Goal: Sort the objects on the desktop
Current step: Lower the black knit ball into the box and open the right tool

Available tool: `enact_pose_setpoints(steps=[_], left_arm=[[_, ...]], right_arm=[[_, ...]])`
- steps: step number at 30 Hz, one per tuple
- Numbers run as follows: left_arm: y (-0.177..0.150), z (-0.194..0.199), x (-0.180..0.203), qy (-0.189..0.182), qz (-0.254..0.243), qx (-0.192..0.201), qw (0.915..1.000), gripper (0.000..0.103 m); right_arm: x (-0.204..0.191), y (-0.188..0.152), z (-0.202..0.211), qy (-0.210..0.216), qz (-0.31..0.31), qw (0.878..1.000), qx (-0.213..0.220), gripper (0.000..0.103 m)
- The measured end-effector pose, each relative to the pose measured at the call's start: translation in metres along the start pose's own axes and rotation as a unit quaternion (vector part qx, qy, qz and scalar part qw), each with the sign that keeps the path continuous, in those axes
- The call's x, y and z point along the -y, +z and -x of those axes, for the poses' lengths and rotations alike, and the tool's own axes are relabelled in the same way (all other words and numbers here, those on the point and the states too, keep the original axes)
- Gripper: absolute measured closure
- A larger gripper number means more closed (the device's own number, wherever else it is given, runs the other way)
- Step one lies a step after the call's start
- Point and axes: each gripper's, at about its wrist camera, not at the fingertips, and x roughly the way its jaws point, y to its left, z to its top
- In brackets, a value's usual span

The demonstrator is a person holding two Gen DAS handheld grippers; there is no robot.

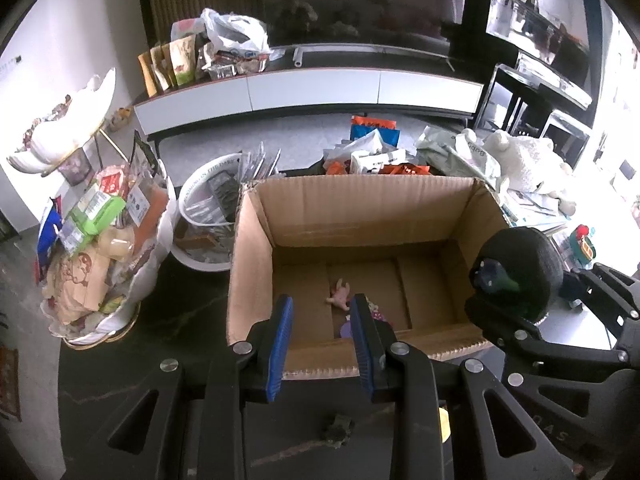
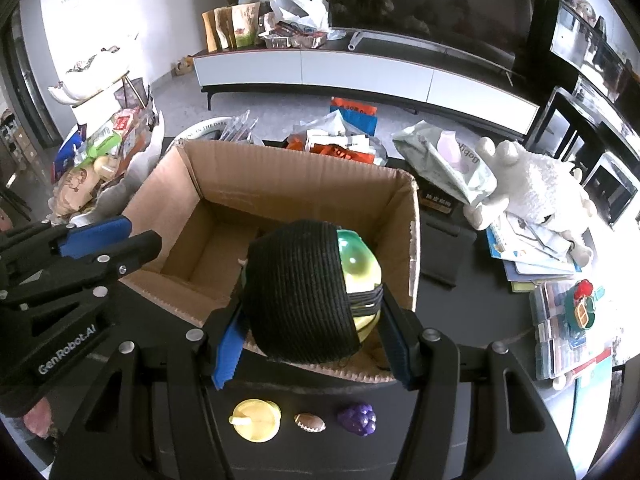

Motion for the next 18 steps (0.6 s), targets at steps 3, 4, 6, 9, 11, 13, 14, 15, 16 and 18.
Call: enact_pose_setpoints(steps=[3,4,6,9,11,13,14,15,16,18], left_arm=[[-0.001,-0.001,-0.001,-0.003,0.002,-0.003,1.0000,0.075],[-0.001,-0.001,-0.001,-0.005,0.002,-0.004,1.0000,0.074],[-0.002,-0.002,-0.001,-0.007,0.003,-0.006,1.0000,0.071],[-0.003,-0.003,-0.001,-0.012,0.005,-0.008,0.9999,0.068],[-0.003,-0.002,-0.002,-0.017,0.009,-0.009,0.9998,0.068],[-0.002,-0.002,-0.003,-0.022,0.016,-0.009,0.9996,0.068],[-0.002,-0.002,-0.003,-0.024,0.018,-0.010,0.9995,0.067],[-0.002,-0.001,-0.003,-0.025,0.020,-0.010,0.9994,0.067],[-0.003,-0.001,-0.004,-0.025,0.023,-0.009,0.9994,0.066],[-0.003,0.001,-0.005,-0.027,0.026,-0.008,0.9993,0.066]], right_arm=[[0.000,0.000,-0.004,0.001,0.001,1.000,-0.003,0.046],[0.000,0.001,-0.005,0.003,-0.001,1.000,-0.004,0.046],[0.002,0.002,-0.010,0.009,-0.009,1.000,-0.010,0.046],[0.003,0.003,-0.015,0.011,-0.014,1.000,-0.016,0.046],[0.000,0.002,-0.015,0.001,-0.005,1.000,-0.013,0.045],[-0.003,0.001,-0.015,-0.010,0.004,1.000,-0.010,0.042],[-0.004,0.001,-0.015,-0.015,0.009,1.000,-0.009,0.036],[-0.005,0.001,-0.014,-0.021,0.012,1.000,-0.006,0.032],[-0.005,0.001,-0.012,-0.024,0.013,1.000,-0.002,0.026],[-0.006,0.001,-0.009,-0.031,0.017,0.999,0.006,0.023]])
